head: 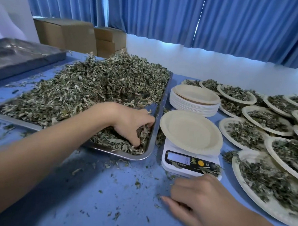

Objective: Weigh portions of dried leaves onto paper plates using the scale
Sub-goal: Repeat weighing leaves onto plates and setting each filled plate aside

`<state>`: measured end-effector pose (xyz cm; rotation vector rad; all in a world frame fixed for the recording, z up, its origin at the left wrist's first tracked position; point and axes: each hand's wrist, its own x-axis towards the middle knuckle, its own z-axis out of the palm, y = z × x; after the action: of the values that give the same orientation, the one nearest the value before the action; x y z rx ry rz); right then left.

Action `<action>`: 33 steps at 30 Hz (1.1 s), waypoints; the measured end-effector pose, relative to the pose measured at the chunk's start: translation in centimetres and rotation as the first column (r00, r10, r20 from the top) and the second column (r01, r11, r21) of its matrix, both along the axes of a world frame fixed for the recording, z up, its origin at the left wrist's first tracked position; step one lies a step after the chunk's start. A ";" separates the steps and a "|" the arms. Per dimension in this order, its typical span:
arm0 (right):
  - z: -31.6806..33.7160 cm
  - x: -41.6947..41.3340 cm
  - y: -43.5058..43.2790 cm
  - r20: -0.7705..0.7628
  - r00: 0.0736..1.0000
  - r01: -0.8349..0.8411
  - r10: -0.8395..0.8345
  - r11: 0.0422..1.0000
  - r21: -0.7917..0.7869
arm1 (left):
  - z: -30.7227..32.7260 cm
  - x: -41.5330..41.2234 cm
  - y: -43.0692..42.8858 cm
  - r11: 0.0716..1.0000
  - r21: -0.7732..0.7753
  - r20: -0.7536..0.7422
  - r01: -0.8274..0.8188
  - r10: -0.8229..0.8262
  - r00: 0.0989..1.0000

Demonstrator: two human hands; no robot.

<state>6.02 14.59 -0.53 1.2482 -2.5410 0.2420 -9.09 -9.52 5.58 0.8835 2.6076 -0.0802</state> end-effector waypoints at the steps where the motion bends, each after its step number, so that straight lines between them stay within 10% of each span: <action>1: 0.1 0.0 0.0 -0.004 1.000 0.004 -0.004 1.000 -0.001 | -0.7 0.0 -0.4 0.997 0.076 -0.033 0.010 -0.008 0.999; 20: -0.2 -0.1 -0.1 0.002 1.000 -0.004 0.005 0.999 -0.043 | 0.7 -9.1 0.6 0.772 0.495 -0.273 -0.400 0.575 0.772; 33: 0.1 0.1 -0.2 -0.006 1.000 -0.007 0.006 0.999 -0.032 | 2.3 -8.8 1.1 0.694 0.660 -0.449 -0.287 0.672 0.589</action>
<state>6.15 14.40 -0.40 1.2436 -2.5182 0.2786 -17.85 -8.44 7.87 0.1762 3.5721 0.6369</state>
